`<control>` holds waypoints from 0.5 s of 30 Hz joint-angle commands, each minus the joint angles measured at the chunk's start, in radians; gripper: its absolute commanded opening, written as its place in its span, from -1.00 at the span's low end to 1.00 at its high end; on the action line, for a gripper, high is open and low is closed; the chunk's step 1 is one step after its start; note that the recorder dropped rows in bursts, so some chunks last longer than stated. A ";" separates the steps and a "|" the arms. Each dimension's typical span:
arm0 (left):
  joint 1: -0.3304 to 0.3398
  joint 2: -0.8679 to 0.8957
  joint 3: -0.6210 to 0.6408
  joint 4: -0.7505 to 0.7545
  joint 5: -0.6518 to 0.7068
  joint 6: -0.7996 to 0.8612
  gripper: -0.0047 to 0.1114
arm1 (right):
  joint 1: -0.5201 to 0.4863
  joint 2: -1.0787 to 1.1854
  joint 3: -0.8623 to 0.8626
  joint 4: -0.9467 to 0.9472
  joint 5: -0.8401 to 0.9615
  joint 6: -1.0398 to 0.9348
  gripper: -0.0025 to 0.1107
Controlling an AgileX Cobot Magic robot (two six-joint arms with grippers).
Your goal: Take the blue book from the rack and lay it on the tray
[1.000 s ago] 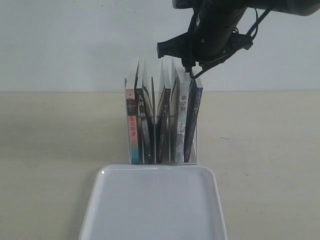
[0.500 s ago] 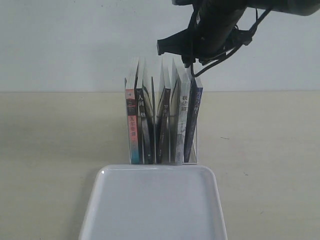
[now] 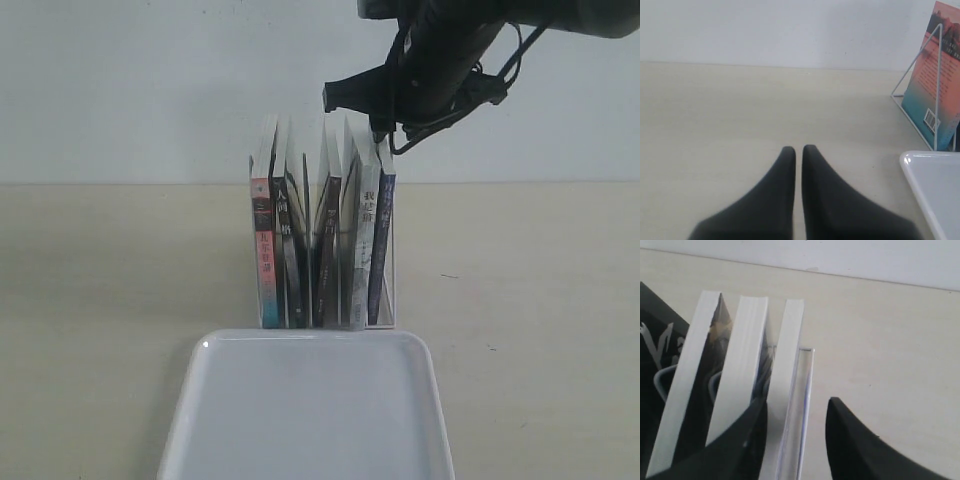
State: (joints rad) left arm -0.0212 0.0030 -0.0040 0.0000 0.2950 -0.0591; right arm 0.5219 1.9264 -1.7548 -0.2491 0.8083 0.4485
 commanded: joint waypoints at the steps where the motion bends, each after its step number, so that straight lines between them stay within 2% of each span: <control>1: 0.001 -0.003 0.004 -0.011 0.002 0.002 -0.85 | -0.002 0.005 -0.002 0.010 0.007 -0.020 -0.29; 15: 0.001 -0.003 0.004 -0.011 0.002 0.002 -0.85 | -0.002 -0.010 -0.002 0.020 0.000 -0.022 -0.29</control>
State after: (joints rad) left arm -0.0212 0.0030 -0.0040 0.0000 0.2950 -0.0591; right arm 0.5219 1.9264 -1.7548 -0.2348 0.8041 0.4306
